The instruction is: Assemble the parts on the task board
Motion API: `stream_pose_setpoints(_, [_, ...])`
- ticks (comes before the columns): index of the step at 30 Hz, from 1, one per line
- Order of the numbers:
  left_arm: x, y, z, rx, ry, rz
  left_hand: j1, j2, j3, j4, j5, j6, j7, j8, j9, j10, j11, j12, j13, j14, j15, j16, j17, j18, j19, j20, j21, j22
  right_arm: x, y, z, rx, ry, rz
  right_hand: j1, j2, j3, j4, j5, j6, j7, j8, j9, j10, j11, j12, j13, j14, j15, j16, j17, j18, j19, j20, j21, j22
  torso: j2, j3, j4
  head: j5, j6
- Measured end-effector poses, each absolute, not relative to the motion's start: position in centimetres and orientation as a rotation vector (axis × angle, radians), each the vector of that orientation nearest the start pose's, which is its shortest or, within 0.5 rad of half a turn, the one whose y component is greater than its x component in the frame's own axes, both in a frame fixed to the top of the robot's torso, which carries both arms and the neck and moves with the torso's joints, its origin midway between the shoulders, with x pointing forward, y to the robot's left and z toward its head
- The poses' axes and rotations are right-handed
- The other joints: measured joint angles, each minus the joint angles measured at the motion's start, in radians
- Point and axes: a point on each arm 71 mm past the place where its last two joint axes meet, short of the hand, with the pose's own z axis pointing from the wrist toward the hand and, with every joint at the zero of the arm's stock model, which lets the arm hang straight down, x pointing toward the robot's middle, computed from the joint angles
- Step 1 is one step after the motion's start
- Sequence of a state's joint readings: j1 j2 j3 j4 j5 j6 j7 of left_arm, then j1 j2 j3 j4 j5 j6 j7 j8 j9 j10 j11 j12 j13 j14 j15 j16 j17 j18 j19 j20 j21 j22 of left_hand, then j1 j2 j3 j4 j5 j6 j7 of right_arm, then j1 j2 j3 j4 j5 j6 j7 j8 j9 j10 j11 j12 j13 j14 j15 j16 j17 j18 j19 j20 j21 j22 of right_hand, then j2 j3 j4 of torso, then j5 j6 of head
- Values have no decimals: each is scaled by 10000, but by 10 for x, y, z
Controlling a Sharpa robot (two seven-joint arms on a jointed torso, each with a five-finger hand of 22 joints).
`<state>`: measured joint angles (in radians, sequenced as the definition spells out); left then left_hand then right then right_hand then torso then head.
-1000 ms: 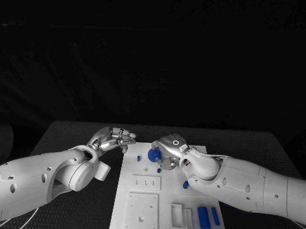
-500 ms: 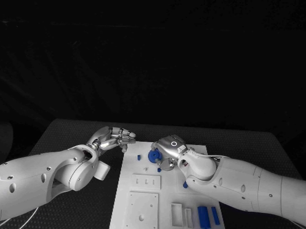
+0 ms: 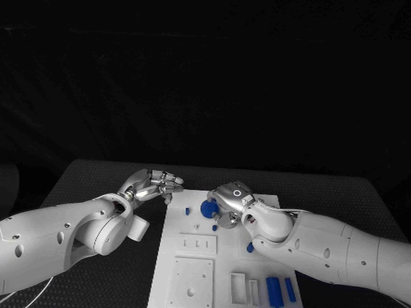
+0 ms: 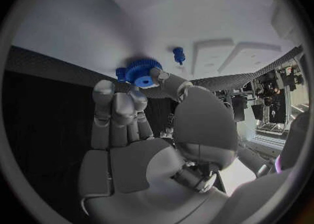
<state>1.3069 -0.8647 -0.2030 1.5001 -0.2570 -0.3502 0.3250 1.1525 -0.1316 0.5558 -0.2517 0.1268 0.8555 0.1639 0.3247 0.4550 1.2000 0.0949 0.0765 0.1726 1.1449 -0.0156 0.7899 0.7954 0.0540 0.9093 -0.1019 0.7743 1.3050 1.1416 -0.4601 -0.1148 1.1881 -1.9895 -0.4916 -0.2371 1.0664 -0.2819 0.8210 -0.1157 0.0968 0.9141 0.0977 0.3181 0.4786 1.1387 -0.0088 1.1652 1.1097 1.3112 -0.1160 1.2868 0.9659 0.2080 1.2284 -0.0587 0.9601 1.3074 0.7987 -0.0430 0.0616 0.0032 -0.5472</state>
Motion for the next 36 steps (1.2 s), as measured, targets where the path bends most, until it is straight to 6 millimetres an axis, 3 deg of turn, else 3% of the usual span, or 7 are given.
stream_pose_setpoints(12, [491,227,-186,-8161,15802,-13089,0,0,0,0,0,-35,35,0,-2,0,-2,0,0,0,0,0,-10,0,1,2,0,1,507,-94,-239,-5459,13897,4128,-38,-38,-31,-32,-38,65,-64,-50,-12,33,5,-10,-20,4,4,-40,-2,0,-15,14,0,0,-6,2,-10,-21,15])
stream_pose_setpoints(16, [491,228,-186,-8161,15801,-13086,0,0,0,0,0,-35,35,0,-2,1,-3,0,0,0,0,0,-10,0,2,2,0,0,507,-94,-240,-5402,13980,4170,-104,-104,-214,-215,-86,64,-63,-370,-151,-23,95,-75,-31,-25,107,-81,-2,0,-15,15,0,0,-6,2,-12,-22,31])
stream_pose_setpoints(21, [491,227,-186,-8158,15803,-13089,0,0,0,0,0,-35,35,0,-3,1,-4,0,0,0,0,0,-10,0,2,3,0,-9,507,-94,-241,-5286,14181,4243,-105,-104,-272,-365,116,-174,175,-578,-287,-110,184,-75,-31,15,164,-97,19,0,-18,19,0,0,-7,-3,-13,-28,37])
stream_pose_setpoints(26, [491,228,-186,-8159,15803,-13084,-3,-3,0,0,0,-36,35,0,-4,-50,16,0,0,0,0,0,-20,-1,2,3,0,-8,508,-97,-242,-5180,14489,4246,124,71,75,-681,2673,-235,236,-607,-320,-127,201,-75,-31,15,165,-137,59,0,-36,36,-43,0,-9,-5,-7,-30,39])
stream_pose_setpoints(29, [491,228,-186,-8162,15803,-13078,-41,-41,0,0,0,-36,35,-43,-4,-50,16,-38,0,0,0,0,-20,-1,2,4,0,-8,509,-99,-243,-5122,14677,4213,238,274,244,-851,3660,-236,236,-608,-304,-128,201,-75,-31,15,165,-137,79,-1,-36,37,-43,0,-9,-10,-7,-23,36])
stream_pose_setpoints(33, [491,229,-186,-8170,15798,-13065,-40,-40,0,0,0,-36,35,-43,-5,-50,16,-39,0,0,0,0,-20,-1,3,4,0,-18,508,-103,-243,-5084,14789,4240,140,523,430,-1074,4551,-236,235,-610,-307,-127,201,-75,-30,15,165,-137,111,0,-37,38,-43,0,-11,-10,-12,-12,18])
stream_pose_setpoints(36, [490,230,-186,-8180,15789,-13047,-41,-40,0,0,0,-36,35,-43,-5,-50,15,-39,0,0,0,0,-20,-1,3,5,0,-18,506,-107,-243,-5055,14854,4261,106,556,456,-1121,4649,-236,235,-609,-292,-127,201,-75,-24,15,165,-137,113,0,-38,39,-43,0,-11,-8,-20,-3,14])
